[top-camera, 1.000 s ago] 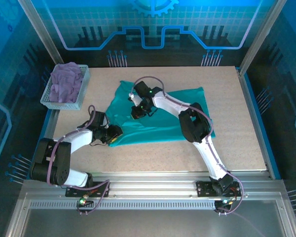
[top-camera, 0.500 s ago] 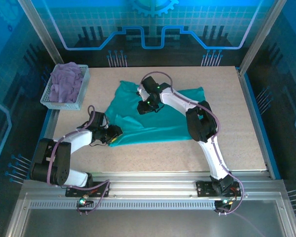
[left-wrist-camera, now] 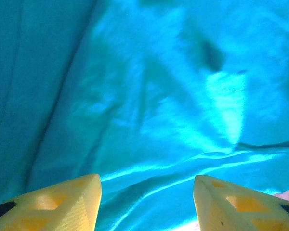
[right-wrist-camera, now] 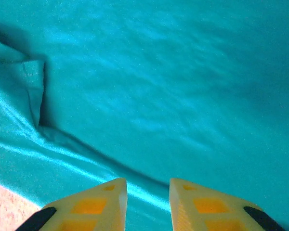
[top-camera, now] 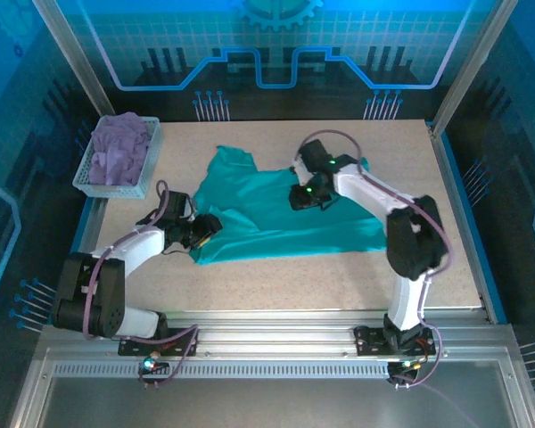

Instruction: Fold the inside-out t-shirt

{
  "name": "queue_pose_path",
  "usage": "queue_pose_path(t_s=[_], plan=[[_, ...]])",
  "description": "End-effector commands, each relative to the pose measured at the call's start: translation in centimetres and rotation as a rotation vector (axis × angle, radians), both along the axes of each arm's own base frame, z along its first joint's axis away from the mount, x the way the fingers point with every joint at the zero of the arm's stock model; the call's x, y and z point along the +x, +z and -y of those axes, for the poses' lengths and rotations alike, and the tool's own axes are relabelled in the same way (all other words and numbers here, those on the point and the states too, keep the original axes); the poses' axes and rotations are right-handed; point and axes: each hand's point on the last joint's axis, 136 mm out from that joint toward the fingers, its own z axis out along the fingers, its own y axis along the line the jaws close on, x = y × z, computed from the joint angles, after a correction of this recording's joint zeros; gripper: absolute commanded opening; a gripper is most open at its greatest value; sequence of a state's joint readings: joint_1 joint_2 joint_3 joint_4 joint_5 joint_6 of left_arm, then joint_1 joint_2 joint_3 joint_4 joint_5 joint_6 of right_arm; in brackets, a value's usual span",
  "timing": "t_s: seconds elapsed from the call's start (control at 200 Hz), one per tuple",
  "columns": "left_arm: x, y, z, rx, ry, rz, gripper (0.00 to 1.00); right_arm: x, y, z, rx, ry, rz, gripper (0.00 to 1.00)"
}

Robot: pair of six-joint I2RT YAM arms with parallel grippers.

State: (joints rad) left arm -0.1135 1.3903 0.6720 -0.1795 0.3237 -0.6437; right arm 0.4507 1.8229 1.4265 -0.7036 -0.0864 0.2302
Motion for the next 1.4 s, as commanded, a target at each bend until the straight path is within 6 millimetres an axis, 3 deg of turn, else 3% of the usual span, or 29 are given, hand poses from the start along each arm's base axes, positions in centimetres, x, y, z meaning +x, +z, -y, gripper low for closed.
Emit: queue_pose_path(t_s=[0.0, 0.075, 0.245, 0.405, 0.525, 0.605, 0.715, 0.83, 0.89, 1.06, 1.195, 1.311, 1.396], plan=[[1.9, 3.4, 1.1, 0.029, -0.053, 0.122, 0.55, -0.9, -0.3, 4.2, 0.005, -0.078, 0.004, 0.31], [2.8, 4.2, 3.4, 0.024, -0.109, 0.164, 0.54, -1.6, -1.0, 6.1, 0.015, -0.127, -0.014, 0.32], [5.6, 2.4, 7.7, -0.006, -0.178, 0.129, 0.47, -2.8, -3.6, 10.9, 0.001, -0.29, -0.097, 0.32], [8.4, -1.2, 8.1, 0.043, -0.168, 0.072, 0.43, -3.6, -6.1, 14.0, -0.056, -0.397, -0.189, 0.3], [9.7, -3.3, 8.5, 0.053, -0.174, 0.042, 0.43, -4.4, -7.5, 15.0, -0.084, -0.427, -0.248, 0.28], [10.3, -3.3, 9.2, 0.025, -0.191, 0.044, 0.44, -4.9, -7.8, 15.1, -0.094, -0.432, -0.258, 0.28], [10.3, -1.8, 9.6, 0.001, -0.203, 0.078, 0.48, -5.5, -8.1, 15.8, -0.126, -0.442, -0.268, 0.28], [8.6, 0.6, 8.3, 0.016, -0.182, 0.135, 0.53, -6.2, -8.9, 16.8, -0.153, -0.465, -0.309, 0.28], [7.0, 0.7, 7.2, 0.034, -0.161, 0.128, 0.55, -6.5, -9.3, 17.0, -0.159, -0.47, -0.335, 0.28], [1.5, -3.4, 3.3, 0.058, -0.076, -0.053, 0.55, -8.7, -10.3, 17.0, -0.183, -0.47, -0.433, 0.26], [-2.6, -6.1, 1.7, 0.053, -0.043, -0.148, 0.54, -10.9, -10.7, 16.5, -0.174, -0.48, -0.491, 0.25], [-6.6, -6.8, 1.4, 0.026, -0.035, -0.219, 0.54, -13.1, -10.5, 16.3, -0.158, -0.502, -0.518, 0.24], [-8.6, -5.7, 0.8, 0.02, -0.007, -0.211, 0.54, -14.2, -9.4, 15.7, -0.124, -0.517, -0.493, 0.23]])
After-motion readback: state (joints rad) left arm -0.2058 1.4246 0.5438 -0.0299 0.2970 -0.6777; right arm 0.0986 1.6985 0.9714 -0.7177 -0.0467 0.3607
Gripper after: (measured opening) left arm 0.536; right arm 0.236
